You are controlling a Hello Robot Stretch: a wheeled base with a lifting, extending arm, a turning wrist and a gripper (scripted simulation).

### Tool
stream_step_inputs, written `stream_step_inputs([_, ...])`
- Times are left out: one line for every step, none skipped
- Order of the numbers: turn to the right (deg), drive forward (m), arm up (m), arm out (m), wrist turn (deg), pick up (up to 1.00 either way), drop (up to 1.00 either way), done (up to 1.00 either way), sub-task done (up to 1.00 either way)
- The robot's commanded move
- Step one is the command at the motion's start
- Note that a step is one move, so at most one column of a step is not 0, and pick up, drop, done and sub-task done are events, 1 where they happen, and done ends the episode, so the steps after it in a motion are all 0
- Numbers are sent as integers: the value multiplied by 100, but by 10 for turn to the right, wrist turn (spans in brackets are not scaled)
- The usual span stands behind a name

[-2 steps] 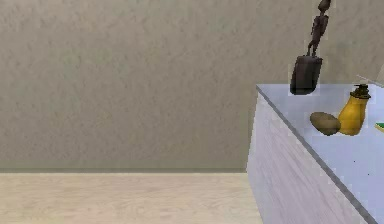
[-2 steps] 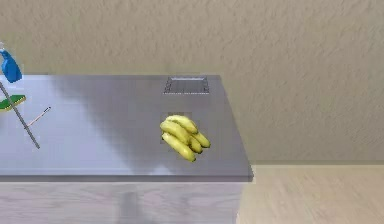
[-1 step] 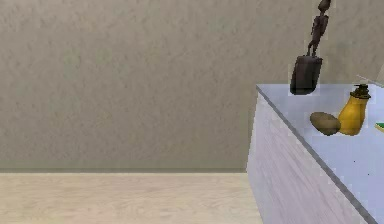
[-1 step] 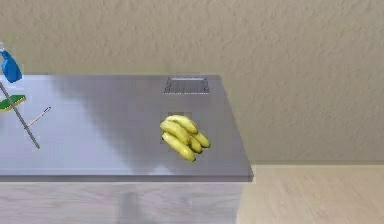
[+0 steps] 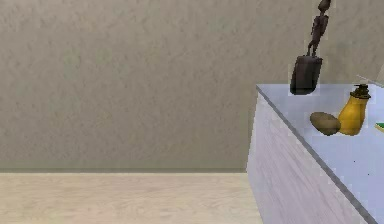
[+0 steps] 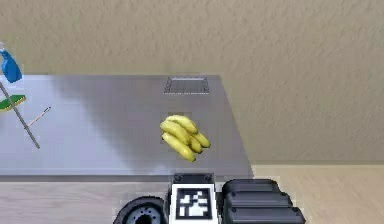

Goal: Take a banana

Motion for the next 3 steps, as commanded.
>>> stream_step_inputs([0, 0, 0, 22, 0, 0, 0, 0, 0])
stream_step_inputs([0, 0, 0, 0, 450, 0, 0, 0, 0])
stream_step_inputs([0, 0, 0, 0, 450, 0, 0, 0, 0])
